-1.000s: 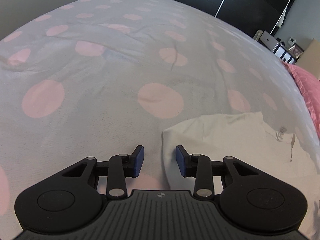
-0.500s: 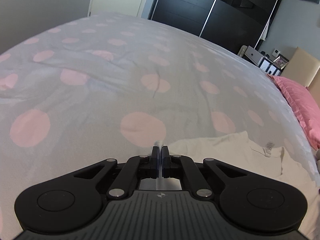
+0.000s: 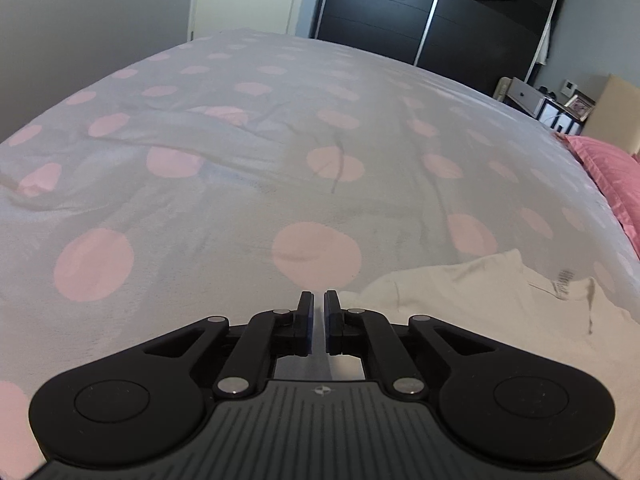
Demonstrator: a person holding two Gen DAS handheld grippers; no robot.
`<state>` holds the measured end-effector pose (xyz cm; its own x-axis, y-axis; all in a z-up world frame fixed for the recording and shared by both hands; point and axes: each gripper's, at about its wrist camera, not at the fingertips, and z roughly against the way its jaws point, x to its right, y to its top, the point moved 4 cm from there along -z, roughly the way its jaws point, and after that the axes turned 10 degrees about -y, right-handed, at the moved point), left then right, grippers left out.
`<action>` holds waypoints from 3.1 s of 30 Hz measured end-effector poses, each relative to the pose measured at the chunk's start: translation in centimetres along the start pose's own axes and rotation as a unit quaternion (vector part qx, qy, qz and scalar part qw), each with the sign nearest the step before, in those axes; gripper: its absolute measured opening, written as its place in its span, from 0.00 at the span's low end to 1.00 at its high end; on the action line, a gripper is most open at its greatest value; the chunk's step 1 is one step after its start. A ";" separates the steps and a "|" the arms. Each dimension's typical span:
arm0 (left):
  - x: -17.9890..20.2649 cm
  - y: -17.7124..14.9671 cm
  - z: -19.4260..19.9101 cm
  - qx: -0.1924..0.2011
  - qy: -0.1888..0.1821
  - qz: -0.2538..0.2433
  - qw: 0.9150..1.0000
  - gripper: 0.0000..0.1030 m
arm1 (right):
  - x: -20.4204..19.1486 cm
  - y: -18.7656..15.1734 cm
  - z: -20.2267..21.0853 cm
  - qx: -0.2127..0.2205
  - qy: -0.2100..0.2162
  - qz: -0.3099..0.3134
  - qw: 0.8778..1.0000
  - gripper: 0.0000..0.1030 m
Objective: Fold clothes
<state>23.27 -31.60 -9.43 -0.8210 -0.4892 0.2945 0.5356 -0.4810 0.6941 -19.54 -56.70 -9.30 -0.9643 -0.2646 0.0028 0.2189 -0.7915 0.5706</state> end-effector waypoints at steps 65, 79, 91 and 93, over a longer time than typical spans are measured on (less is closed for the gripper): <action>6.1 -23.5 20.0 -0.283 0.068 -0.158 0.944 0.17 | 6.3 -26.7 14.9 -0.100 -0.017 0.259 0.961 0.73; 6.4 -25.4 19.2 -0.305 0.077 -0.183 0.931 0.19 | 7.4 -26.3 13.7 -0.167 0.010 0.168 0.972 0.62; 8.5 -25.6 20.0 -0.285 0.079 -0.210 0.932 0.00 | 3.9 -27.1 15.8 -0.101 -0.004 0.247 0.964 0.06; 8.6 -24.9 20.3 -0.273 0.077 -0.206 0.937 0.00 | 3.9 -26.8 16.3 -0.089 -0.007 0.245 0.965 0.06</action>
<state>-1.09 -9.10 -10.84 -0.9643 -0.2598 -0.0518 0.2361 -0.9316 0.2764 -31.57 -27.58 -11.19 -0.7398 -0.6253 0.2482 0.6706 -0.6555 0.3474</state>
